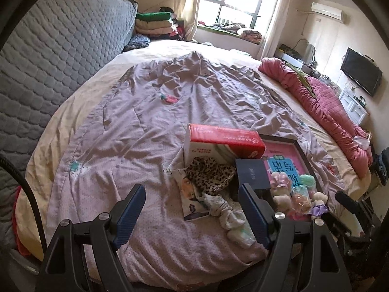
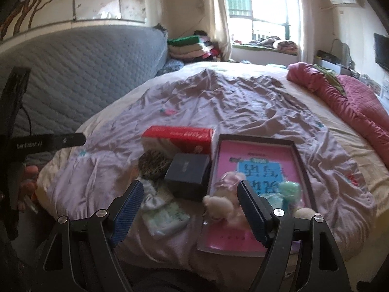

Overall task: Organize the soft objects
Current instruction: 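Move both open grippers back over the remaining pile, then grasp the leopard-print cloth with the left gripper while the right grasps the white lace scrunchie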

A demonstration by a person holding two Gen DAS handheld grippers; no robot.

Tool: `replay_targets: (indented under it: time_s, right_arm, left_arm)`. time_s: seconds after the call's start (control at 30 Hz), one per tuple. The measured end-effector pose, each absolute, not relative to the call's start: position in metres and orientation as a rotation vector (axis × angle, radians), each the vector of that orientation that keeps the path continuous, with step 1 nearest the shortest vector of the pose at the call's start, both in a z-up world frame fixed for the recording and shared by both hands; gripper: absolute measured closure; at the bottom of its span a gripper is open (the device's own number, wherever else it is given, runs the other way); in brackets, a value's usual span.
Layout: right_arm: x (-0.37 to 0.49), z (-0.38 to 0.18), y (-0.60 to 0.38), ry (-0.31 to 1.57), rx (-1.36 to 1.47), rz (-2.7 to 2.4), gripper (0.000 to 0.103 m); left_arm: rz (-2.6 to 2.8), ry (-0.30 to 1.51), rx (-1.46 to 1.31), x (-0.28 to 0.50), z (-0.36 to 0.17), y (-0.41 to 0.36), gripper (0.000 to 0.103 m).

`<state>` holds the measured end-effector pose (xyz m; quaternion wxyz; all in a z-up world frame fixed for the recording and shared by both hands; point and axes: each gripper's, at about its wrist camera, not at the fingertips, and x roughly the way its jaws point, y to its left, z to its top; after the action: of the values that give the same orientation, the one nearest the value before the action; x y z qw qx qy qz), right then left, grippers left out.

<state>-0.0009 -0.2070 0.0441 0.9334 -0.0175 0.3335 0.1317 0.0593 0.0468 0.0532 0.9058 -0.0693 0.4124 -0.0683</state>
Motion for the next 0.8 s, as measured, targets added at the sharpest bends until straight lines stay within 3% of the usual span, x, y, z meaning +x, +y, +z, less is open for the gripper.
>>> replay_targets:
  time_s: [0.8]
  right_arm:
    - [0.017,-0.011,-0.168,0.790,-0.095,0.374,0.022]
  left_arm:
    - [-0.201,0.949,-0.126,0.089,-0.006,0.026,0.025]
